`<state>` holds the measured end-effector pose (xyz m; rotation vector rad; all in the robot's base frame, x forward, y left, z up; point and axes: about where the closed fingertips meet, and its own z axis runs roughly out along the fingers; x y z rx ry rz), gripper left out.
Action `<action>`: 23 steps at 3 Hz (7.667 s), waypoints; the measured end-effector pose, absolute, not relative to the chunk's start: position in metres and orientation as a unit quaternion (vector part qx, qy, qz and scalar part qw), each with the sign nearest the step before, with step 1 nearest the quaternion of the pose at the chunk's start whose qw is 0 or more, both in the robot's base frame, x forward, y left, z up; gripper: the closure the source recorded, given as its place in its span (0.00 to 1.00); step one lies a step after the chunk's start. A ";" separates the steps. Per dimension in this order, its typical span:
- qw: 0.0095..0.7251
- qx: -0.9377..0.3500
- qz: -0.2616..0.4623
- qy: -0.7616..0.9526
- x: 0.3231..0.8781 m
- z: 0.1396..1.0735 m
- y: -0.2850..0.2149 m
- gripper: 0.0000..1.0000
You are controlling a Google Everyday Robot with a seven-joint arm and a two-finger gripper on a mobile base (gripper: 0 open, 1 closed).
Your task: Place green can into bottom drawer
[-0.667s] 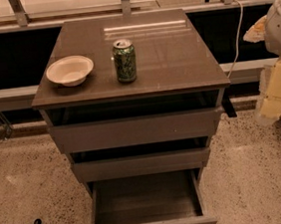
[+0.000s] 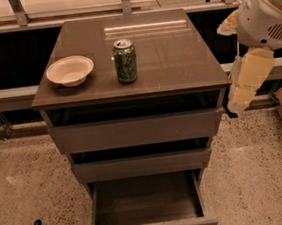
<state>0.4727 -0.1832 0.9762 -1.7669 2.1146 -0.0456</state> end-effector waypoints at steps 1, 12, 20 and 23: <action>0.262 -0.650 0.025 0.713 0.538 0.987 -0.126 0.00; 0.530 -0.482 0.399 0.573 0.707 0.928 0.001 0.89; 0.482 -0.483 0.377 0.627 0.486 0.597 -0.256 1.00; 0.492 -0.446 0.400 0.631 0.494 0.540 -0.253 1.00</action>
Offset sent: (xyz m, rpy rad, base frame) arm 0.2161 0.1726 0.0680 0.6640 -0.2562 0.2280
